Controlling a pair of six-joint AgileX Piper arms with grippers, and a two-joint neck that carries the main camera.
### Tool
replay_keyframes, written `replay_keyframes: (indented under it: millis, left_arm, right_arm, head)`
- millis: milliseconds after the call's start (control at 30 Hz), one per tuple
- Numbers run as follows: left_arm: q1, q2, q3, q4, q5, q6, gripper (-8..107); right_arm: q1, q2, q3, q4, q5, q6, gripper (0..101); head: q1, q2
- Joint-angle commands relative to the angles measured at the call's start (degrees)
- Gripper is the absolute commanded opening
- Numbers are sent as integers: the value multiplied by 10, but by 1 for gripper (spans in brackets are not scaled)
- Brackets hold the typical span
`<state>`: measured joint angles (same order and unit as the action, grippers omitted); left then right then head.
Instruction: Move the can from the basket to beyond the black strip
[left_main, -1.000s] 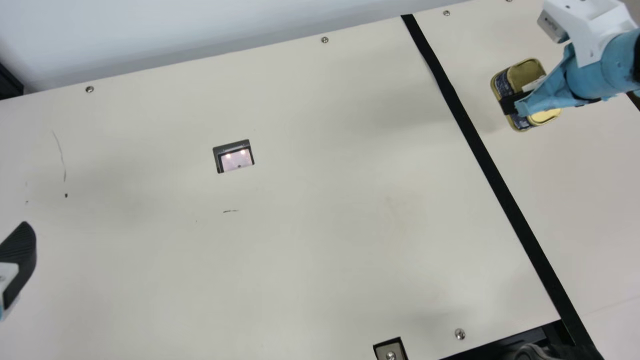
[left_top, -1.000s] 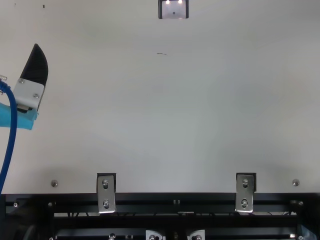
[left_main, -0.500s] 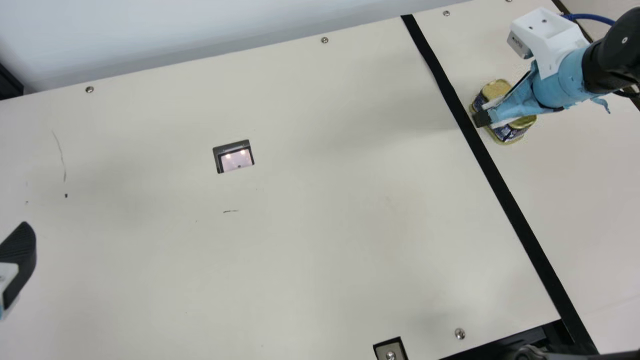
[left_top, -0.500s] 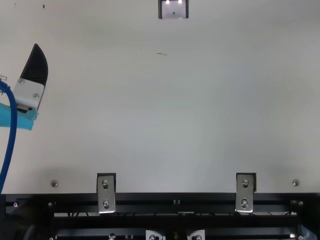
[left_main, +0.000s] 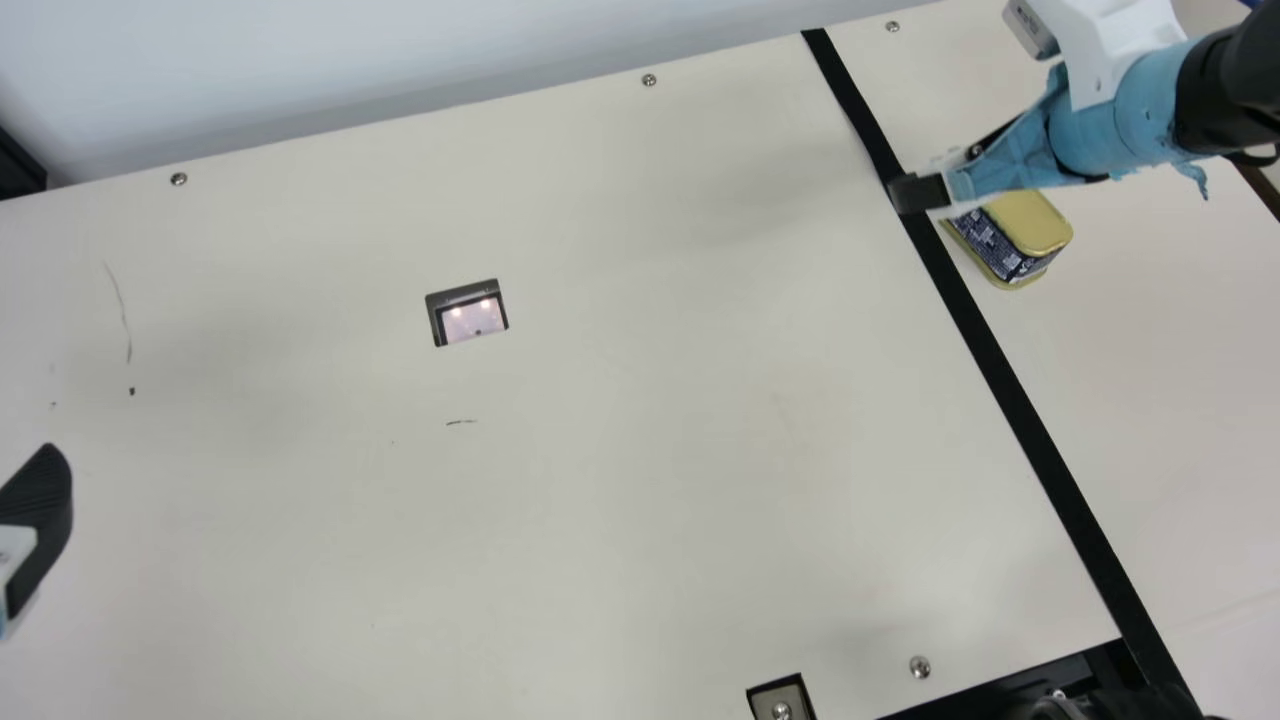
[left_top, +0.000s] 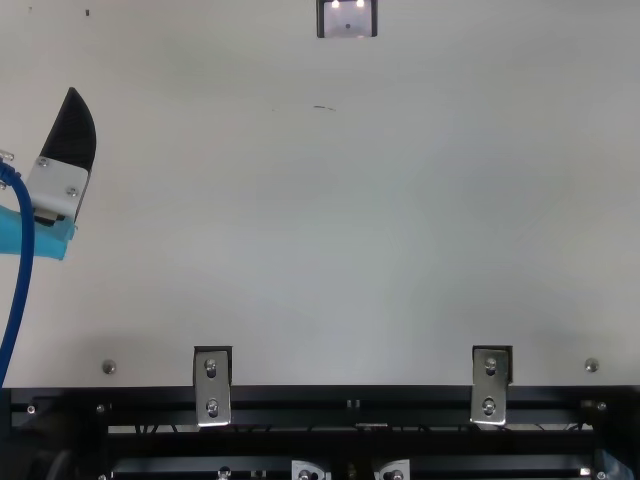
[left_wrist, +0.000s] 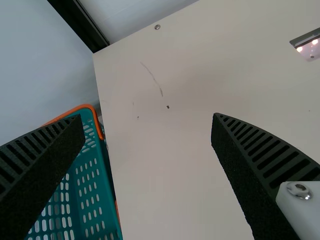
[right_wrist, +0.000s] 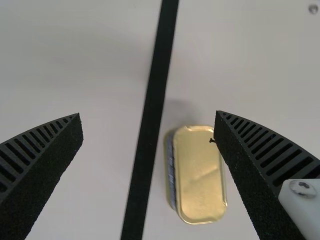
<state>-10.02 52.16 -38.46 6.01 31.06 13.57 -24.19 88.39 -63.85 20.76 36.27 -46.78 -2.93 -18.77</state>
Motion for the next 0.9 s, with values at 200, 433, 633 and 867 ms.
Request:
replay_keyframes:
  millis: [200,433,633,867]
  left_arm:
    - [0,0,0,0,0,0,90]
    - [0,0,0,0,0,0,90]
    - [0,0,0,0,0,0,90]
    - [0,0,0,0,0,0,90]
  right_arm:
    - [70,-36,-6,66,3,9,101]
    - [140,-48,-9,84,-22,36,101]
    - [199,-50,-12,97,-50,57,101]
    - [257,-50,-16,116,-90,72,101]
  head:
    - [-10,-3]
    - [-11,33]
    - [-15,103]
    - [-25,174]
